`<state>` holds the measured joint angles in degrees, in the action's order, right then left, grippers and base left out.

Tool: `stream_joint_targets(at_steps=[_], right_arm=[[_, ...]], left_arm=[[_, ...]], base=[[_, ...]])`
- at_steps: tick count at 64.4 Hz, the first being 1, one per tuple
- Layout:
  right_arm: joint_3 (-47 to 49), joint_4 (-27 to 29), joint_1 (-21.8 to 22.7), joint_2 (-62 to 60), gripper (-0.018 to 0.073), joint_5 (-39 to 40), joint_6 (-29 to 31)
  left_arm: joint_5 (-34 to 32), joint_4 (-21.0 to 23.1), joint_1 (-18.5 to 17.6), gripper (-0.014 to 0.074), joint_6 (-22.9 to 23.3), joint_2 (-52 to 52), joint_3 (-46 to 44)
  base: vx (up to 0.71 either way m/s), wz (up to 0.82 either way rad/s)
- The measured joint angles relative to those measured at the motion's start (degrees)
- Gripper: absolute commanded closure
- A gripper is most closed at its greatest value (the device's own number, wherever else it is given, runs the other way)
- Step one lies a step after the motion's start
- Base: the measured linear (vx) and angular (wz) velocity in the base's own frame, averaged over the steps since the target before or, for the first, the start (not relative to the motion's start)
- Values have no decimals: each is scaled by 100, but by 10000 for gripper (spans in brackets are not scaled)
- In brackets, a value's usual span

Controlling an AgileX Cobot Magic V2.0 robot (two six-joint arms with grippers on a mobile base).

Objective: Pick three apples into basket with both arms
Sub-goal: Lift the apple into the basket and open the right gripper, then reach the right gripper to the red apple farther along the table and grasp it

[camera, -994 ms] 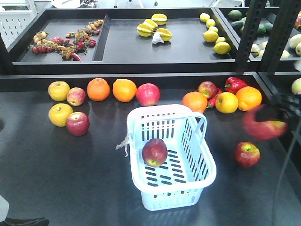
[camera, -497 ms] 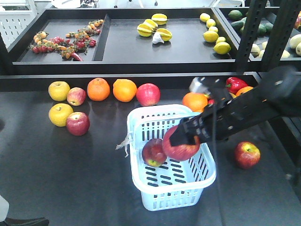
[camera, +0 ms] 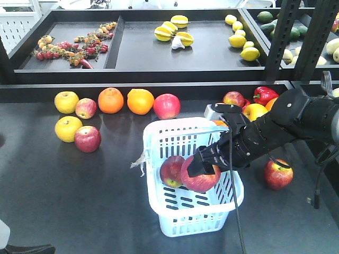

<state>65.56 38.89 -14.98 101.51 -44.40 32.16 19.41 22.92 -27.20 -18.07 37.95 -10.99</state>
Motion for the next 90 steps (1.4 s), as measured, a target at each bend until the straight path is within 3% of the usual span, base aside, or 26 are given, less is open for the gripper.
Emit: stream_joint_targets(at_steps=[14, 29, 40, 54, 63, 77, 84, 90], right_arm=[[0, 20, 0, 0, -121, 182, 11], [0, 20, 0, 0, -29, 228, 11], [0, 20, 51, -109, 174, -216, 11], [0, -197, 339, -808, 575, -698, -118], [0, -693, 654, -1379, 568, -943, -473], [0, -1589, 1653, -1686, 550, -953, -1156], [0, -1724, 2129, -1605, 480, -778, -1135], [17, -1741, 2271, -1451, 347, -624, -954]], left_arm=[[0, 0, 0, 604, 0, 0, 0], [0, 0, 0, 604, 0, 0, 0], [0, 0, 0, 604, 0, 0, 0], [0, 0, 0, 603, 0, 0, 0], [0, 0, 0, 603, 0, 0, 0], [0, 0, 0, 603, 0, 0, 0], [0, 0, 0, 603, 0, 0, 0], [0, 0, 0, 603, 0, 0, 0]], base=[[0, 0], [0, 0], [0, 0], [0, 0], [0, 0], [0, 0], [0, 0], [0, 0]])
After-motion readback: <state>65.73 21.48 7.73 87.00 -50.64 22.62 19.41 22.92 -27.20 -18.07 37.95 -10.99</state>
